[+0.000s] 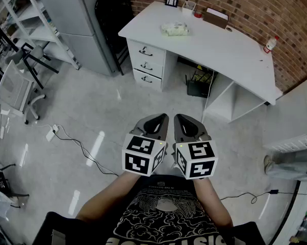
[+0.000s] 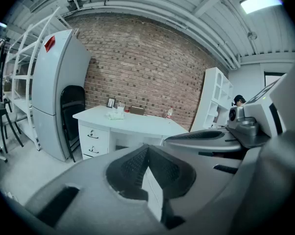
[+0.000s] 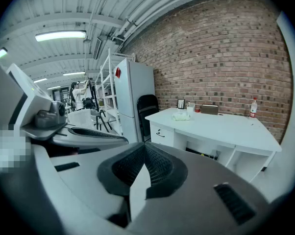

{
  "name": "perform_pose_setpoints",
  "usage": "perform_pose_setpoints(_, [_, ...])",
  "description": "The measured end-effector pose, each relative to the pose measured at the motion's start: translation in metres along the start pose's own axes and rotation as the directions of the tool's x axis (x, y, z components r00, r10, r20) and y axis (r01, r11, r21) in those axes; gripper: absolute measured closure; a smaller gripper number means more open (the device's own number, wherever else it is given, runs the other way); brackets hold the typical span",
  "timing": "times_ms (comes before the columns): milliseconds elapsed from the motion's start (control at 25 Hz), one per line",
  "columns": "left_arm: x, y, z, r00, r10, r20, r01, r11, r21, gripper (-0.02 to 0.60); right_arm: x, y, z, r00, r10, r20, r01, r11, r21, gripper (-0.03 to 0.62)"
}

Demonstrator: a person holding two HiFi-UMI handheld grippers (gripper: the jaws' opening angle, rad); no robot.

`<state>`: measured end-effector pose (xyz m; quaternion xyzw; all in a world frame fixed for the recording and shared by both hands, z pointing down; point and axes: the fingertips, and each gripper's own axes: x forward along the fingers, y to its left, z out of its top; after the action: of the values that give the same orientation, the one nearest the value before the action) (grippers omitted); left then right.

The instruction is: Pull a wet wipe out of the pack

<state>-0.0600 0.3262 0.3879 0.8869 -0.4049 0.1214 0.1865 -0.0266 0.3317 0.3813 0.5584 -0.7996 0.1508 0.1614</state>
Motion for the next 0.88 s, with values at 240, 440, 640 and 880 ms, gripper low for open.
perform_pose_setpoints(240, [-0.005,0.006,-0.007,1.0,0.001,-0.009,-0.001,1.0,-0.004,0.569,0.002,0.01,-0.005,1.0,0.017,-0.011,-0.017,1.0,0.008,0.576])
perform_pose_setpoints(440, [-0.002,0.012,-0.004,1.0,0.001,-0.009,-0.001,1.0,-0.006,0.569,0.007,0.009,-0.006,1.0,0.011,-0.014,-0.011,1.0,0.01,0.576])
perform_pose_setpoints(640, [0.016,0.013,-0.003,1.0,0.001,-0.023,-0.001,1.0,-0.003,0.569,0.017,-0.007,-0.007,1.0,0.013,-0.011,-0.013,1.0,0.026,0.576])
perform_pose_setpoints(880, [0.055,0.017,0.01,0.999,0.011,-0.031,-0.01,1.0,0.006,0.569,0.043,-0.037,0.002,1.0,0.031,-0.008,-0.03,0.999,0.032,0.576])
